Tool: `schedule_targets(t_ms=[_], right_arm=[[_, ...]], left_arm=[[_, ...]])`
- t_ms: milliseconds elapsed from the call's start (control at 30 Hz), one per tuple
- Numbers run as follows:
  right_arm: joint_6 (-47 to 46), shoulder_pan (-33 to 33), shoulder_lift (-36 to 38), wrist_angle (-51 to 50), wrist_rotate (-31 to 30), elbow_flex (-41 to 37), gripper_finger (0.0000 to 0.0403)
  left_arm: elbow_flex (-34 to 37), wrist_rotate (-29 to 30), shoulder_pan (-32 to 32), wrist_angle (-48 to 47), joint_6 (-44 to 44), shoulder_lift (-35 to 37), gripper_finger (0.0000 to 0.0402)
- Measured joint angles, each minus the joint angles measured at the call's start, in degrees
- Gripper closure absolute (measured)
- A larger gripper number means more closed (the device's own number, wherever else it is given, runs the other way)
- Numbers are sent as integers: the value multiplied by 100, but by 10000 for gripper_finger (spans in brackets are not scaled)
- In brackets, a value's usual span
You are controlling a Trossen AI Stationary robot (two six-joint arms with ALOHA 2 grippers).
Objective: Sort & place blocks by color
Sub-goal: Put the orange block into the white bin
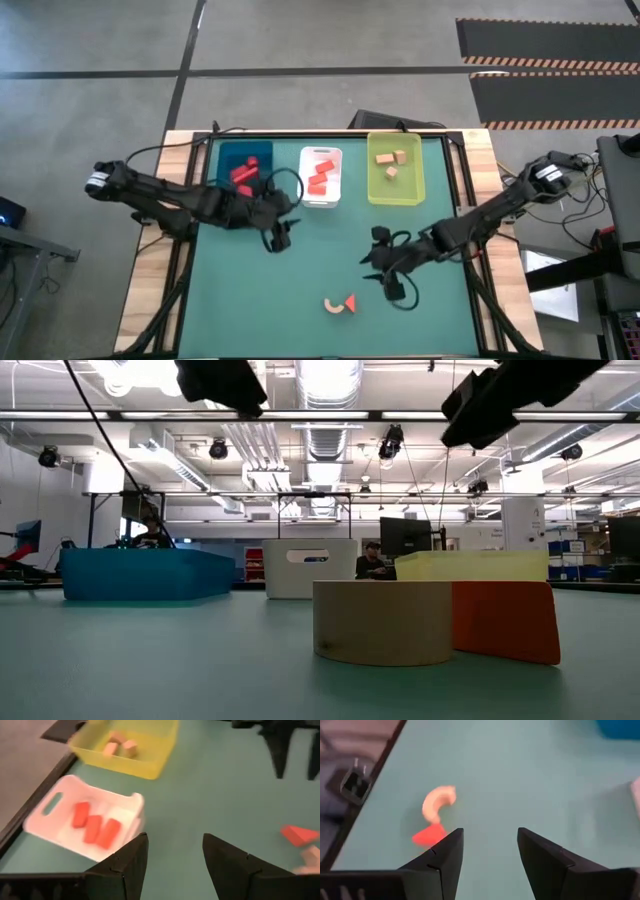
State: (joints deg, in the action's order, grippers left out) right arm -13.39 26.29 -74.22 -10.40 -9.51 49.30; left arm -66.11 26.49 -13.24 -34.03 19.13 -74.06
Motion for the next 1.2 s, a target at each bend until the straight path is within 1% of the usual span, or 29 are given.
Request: schedule_targets(t_ms=[167,267,367,567,700,833,933,1067,1200], right_arm=[[135,152,-601,-964,337,769,203],[339,235,-1062,-1721,360,1314,188],[613,342,-1578,-2253,373,1894,178],[1155,425,-2656,-3093,378,3047,168],[1448,418,-3309,-3522,366,3665,167],[1759,414,-3853,-3759,440,4056,167],[1899,387,-4120,-3743,682,4299,169],[2012,287,-4260,-3727,958,4429,180],[2017,175,-4270,-3723,1137,4437,206]], left_arm=[[0,1,-468,76,10,-262,228],[0,1,-677,91,49,-412,228],[2,-1,-823,143,185,-552,228],[2,-1,-1113,191,474,-754,228],[2,1,-1339,195,647,-837,228],[2,1,-1592,191,844,-864,228],[2,3,-1777,196,912,-855,228],[2,99,-1953,207,921,-829,228],[2,159,-2027,207,943,-828,228]])
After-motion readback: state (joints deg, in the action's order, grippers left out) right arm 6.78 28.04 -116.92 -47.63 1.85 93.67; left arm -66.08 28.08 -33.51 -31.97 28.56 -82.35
